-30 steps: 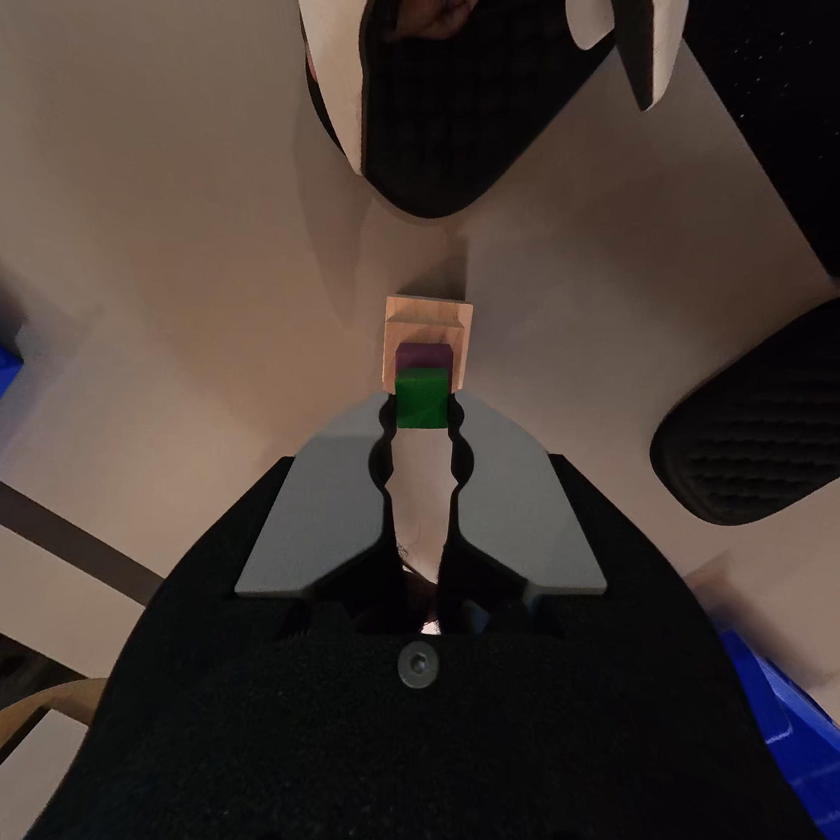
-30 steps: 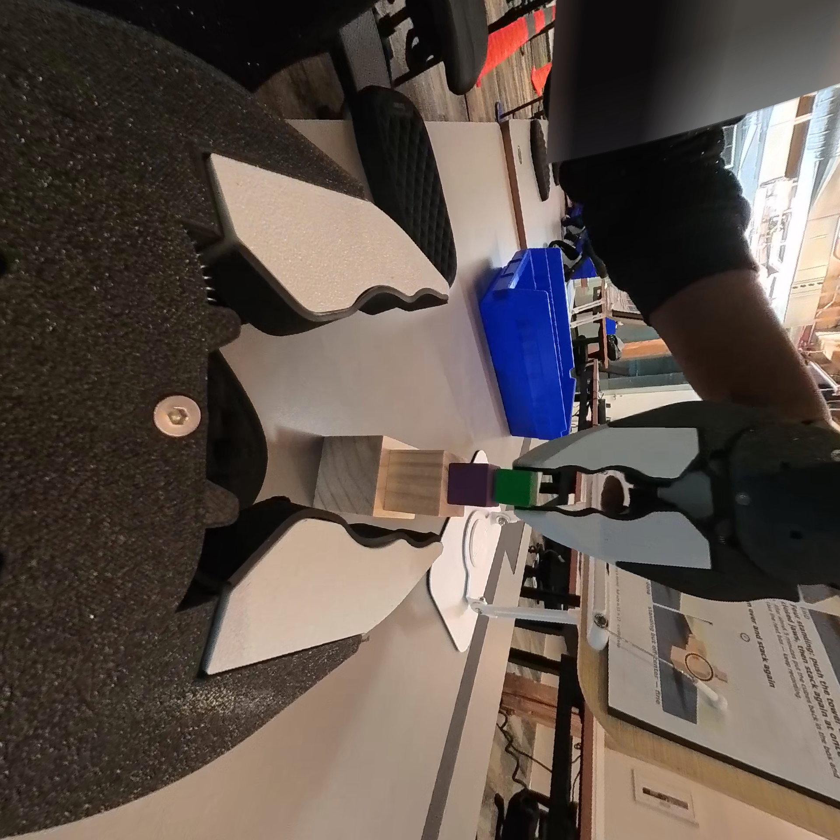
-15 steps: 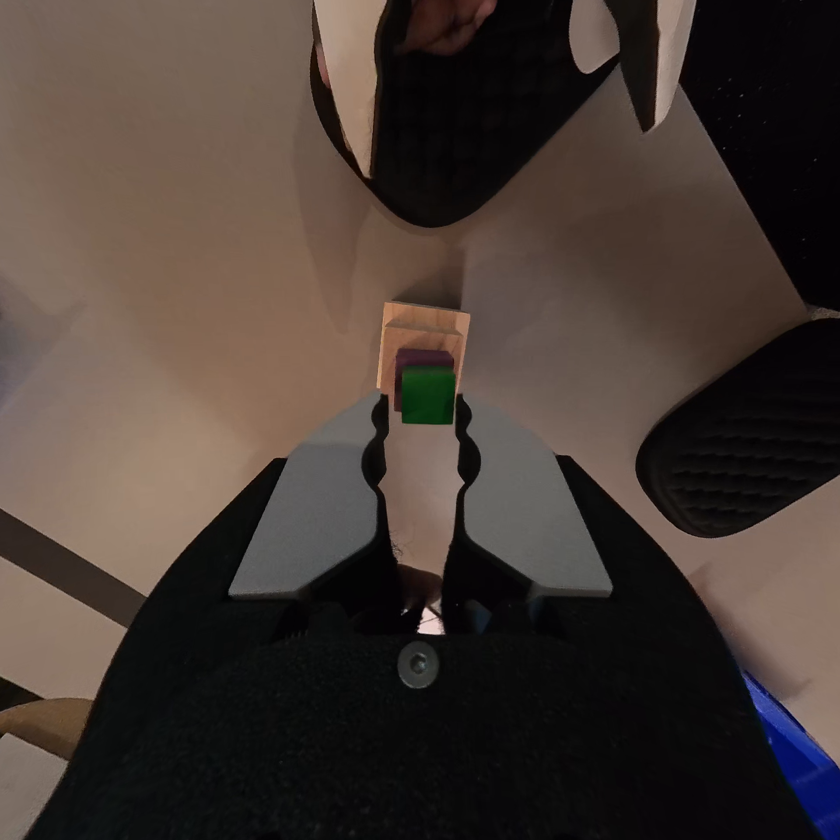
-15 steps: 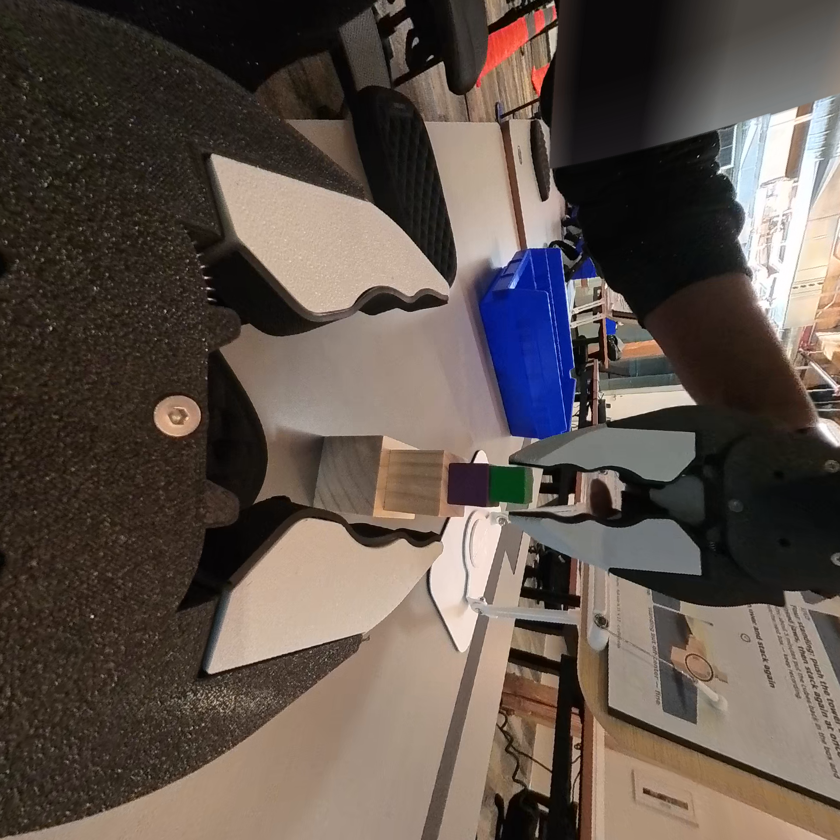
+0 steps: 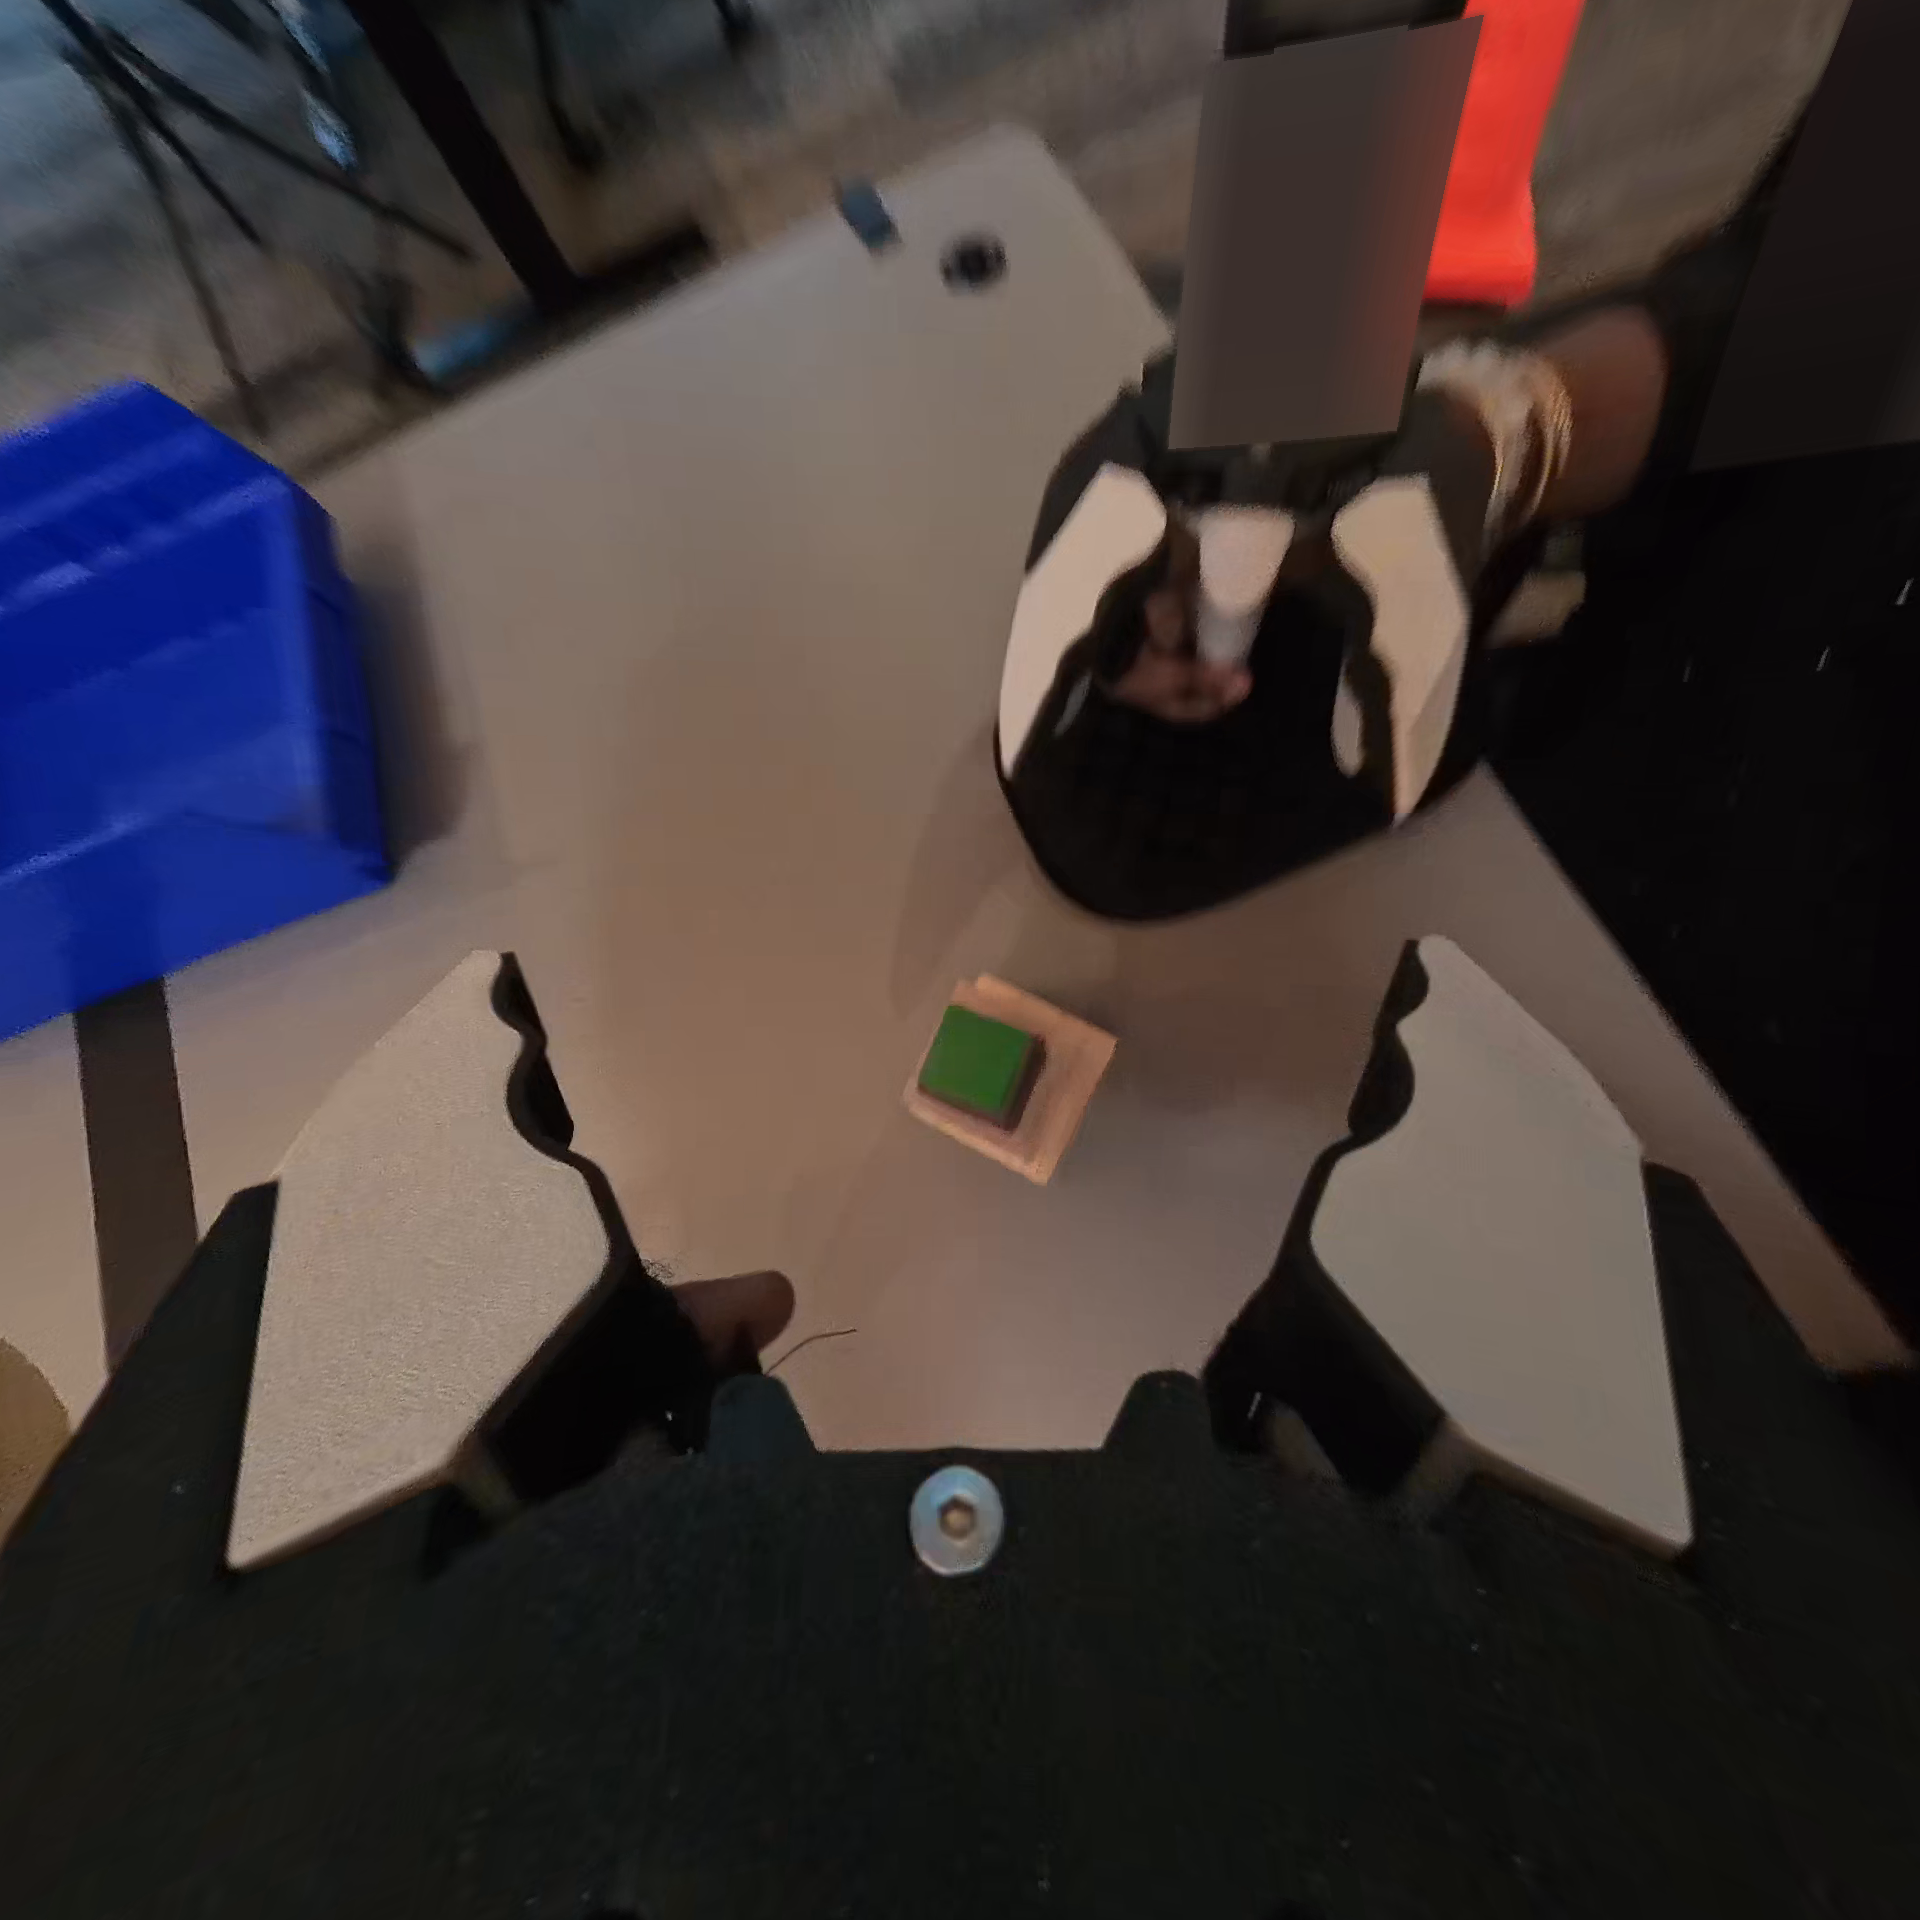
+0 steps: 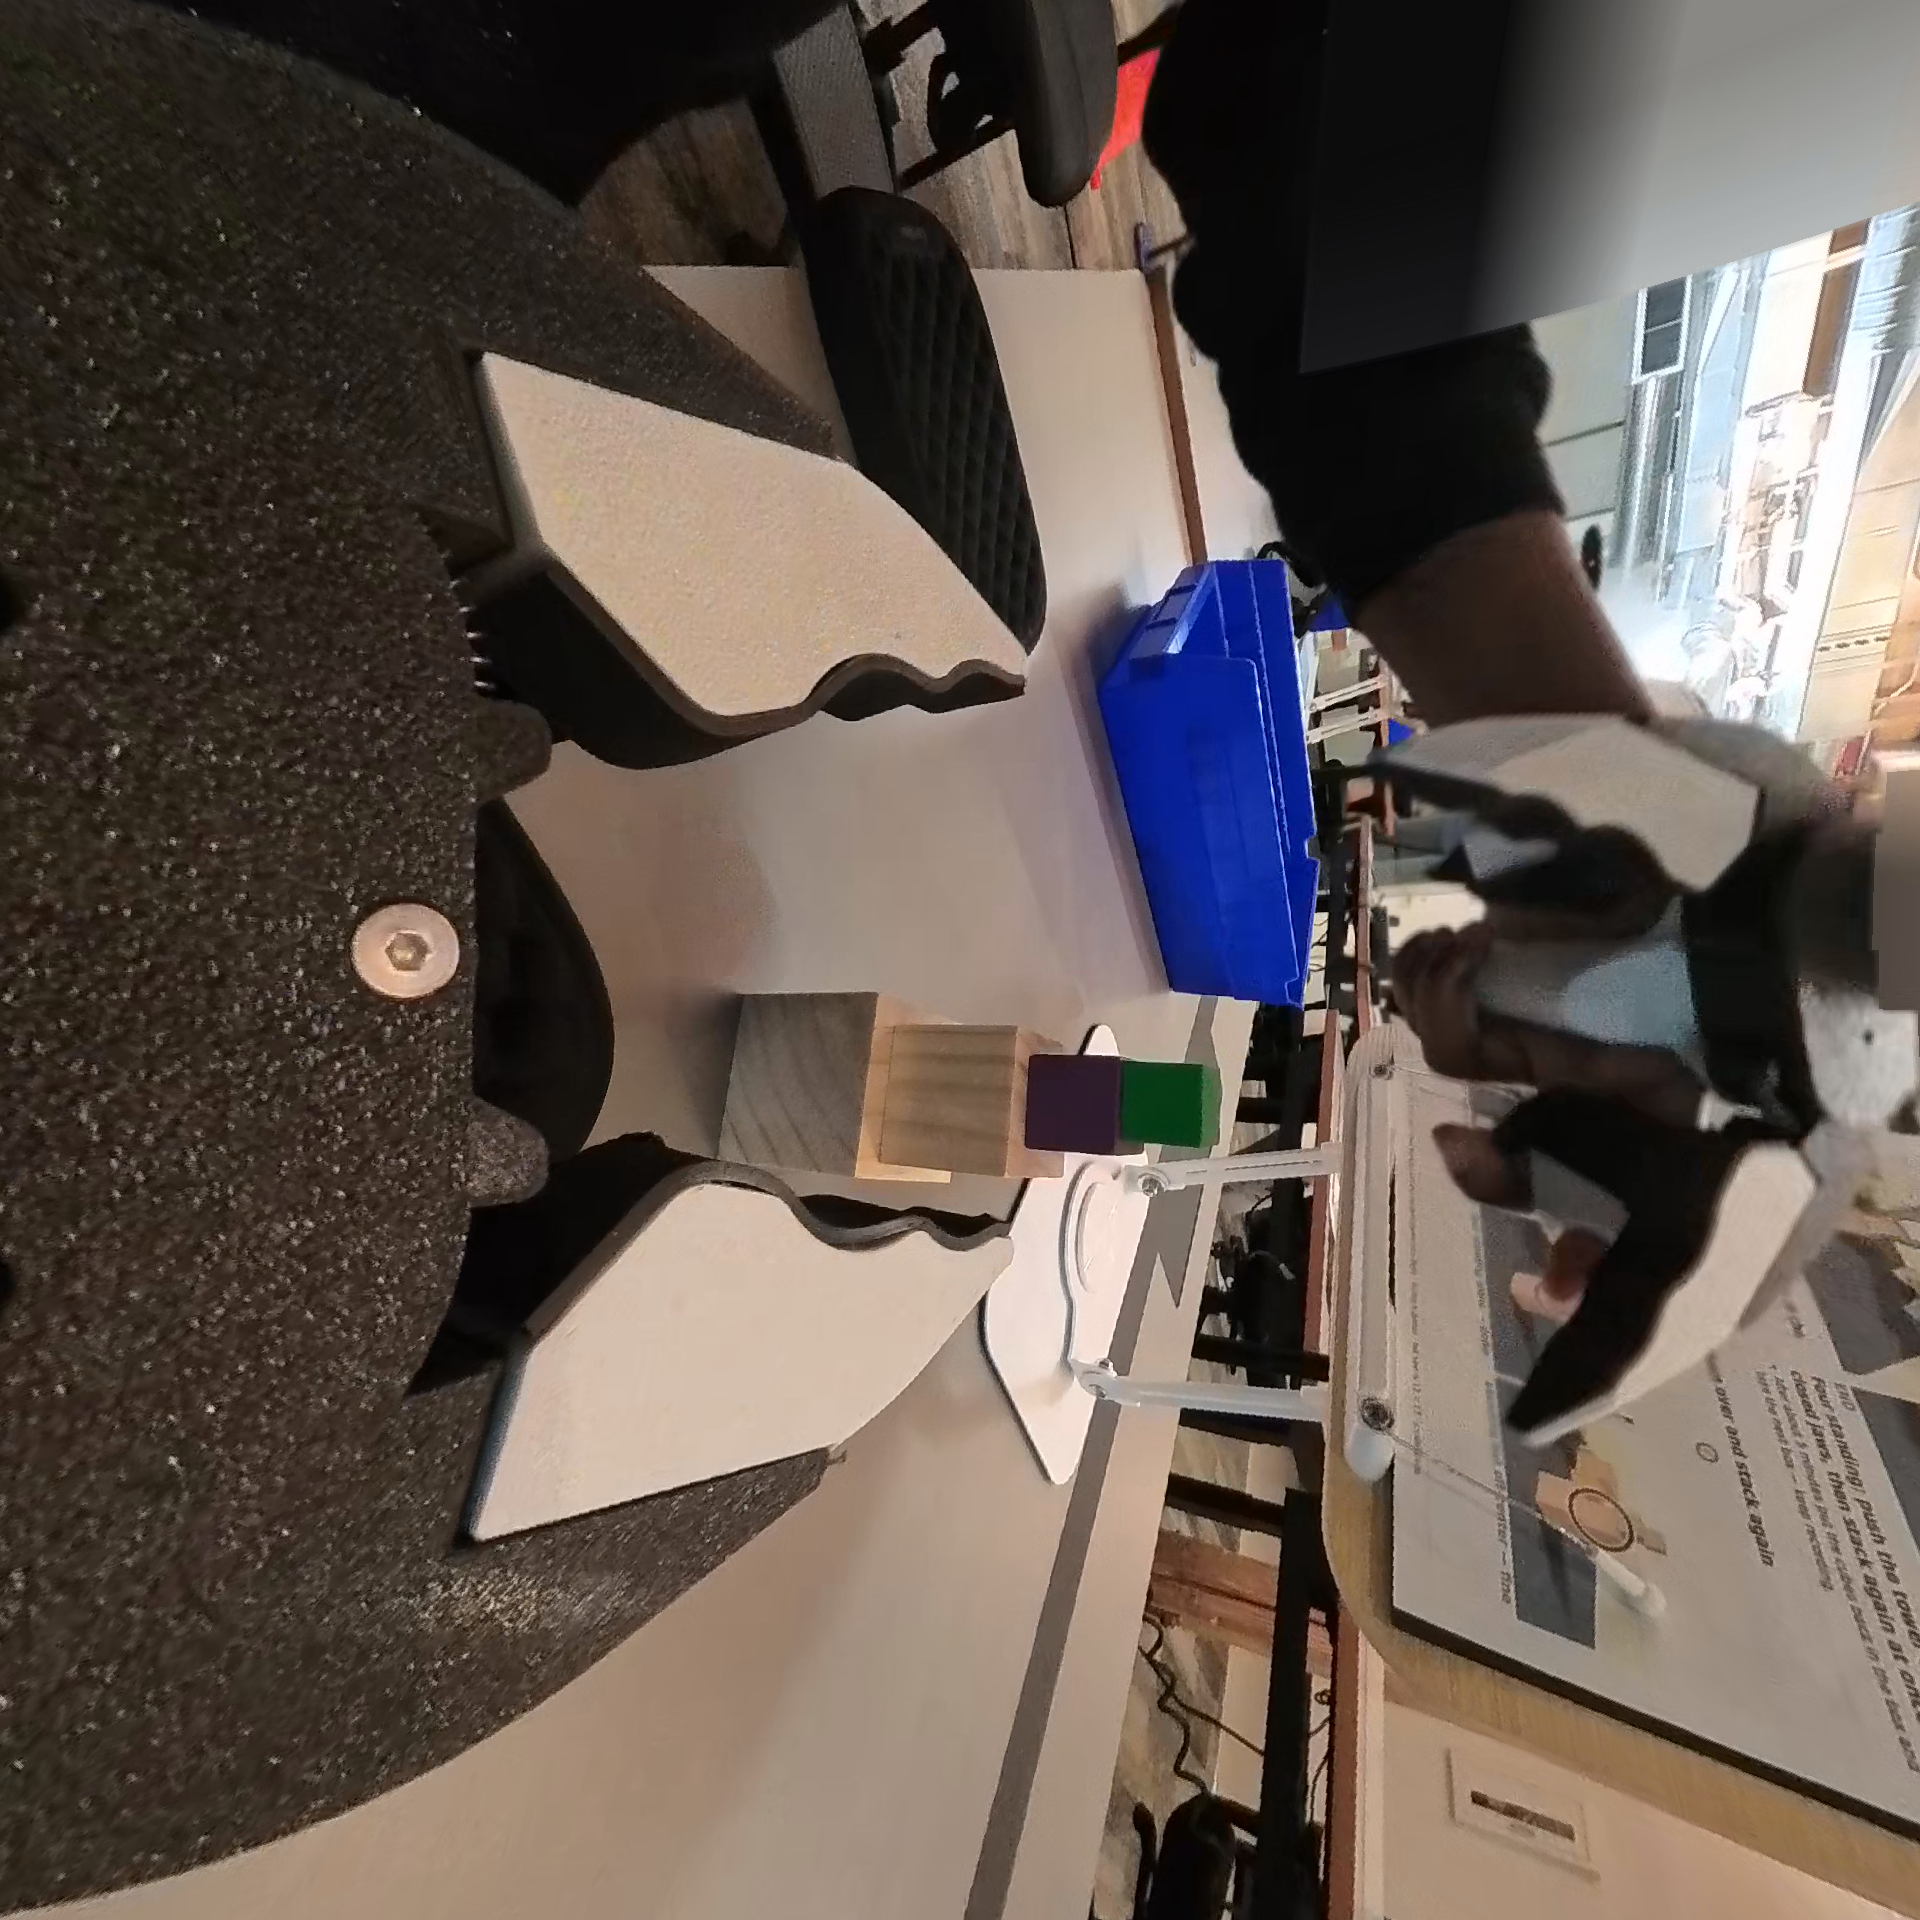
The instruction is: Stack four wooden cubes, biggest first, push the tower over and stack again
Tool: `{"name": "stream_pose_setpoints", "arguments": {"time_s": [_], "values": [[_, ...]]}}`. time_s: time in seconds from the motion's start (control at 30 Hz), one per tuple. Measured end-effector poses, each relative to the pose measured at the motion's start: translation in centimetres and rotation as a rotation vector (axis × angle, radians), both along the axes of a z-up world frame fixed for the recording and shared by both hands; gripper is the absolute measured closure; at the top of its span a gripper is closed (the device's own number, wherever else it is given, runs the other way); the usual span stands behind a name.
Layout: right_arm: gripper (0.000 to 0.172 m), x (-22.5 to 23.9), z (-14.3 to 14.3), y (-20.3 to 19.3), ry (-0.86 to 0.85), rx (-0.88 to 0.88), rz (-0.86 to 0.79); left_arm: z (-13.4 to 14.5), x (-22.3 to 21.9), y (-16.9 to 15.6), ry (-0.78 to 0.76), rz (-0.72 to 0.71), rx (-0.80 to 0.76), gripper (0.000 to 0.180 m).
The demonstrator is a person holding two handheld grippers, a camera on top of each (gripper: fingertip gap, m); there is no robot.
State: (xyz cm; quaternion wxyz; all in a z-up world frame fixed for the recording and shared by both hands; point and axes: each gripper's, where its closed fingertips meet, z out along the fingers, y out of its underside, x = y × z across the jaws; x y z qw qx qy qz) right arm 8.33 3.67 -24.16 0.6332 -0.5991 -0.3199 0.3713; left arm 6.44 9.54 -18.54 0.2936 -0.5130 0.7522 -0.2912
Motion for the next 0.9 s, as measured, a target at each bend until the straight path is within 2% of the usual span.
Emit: {"name": "stream_pose_setpoints", "arguments": {"time_s": [0.17, 0.3, 0.43, 0.6, 0.77, 0.9], "values": [[0.080, 0.0, 0.0, 0.2, -0.001, -0.005, -0.011, 3.4, -2.1, -1.8, -0.412, 0.214, -0.030, 0.035], [0.080, 0.0, -0.1, 0.2, -0.014, -0.001, -0.018, 3.3, -6.7, -2.7, -0.634, 0.489, 0.037, 0.035], [0.078, -0.2, -0.3, 0.3, -0.031, -0.006, -0.022, 0.8, -12.0, -4.0, -0.701, 0.730, 0.114, 0.036], [0.078, -0.3, -0.5, 0.4, -0.051, -0.012, -0.032, -1.4, -16.8, -5.5, -0.809, 0.935, 0.155, 0.038], [0.076, -0.5, -0.8, 0.5, -0.075, -0.016, -0.042, -3.2, -18.7, -6.1, -0.867, 1.029, 0.142, 0.040], [0.074, -0.5, -0.9, 0.7, -0.084, -0.024, -0.050, -4.0, -18.9, -6.4, -0.885, 1.039, 0.182, 0.043]]}}
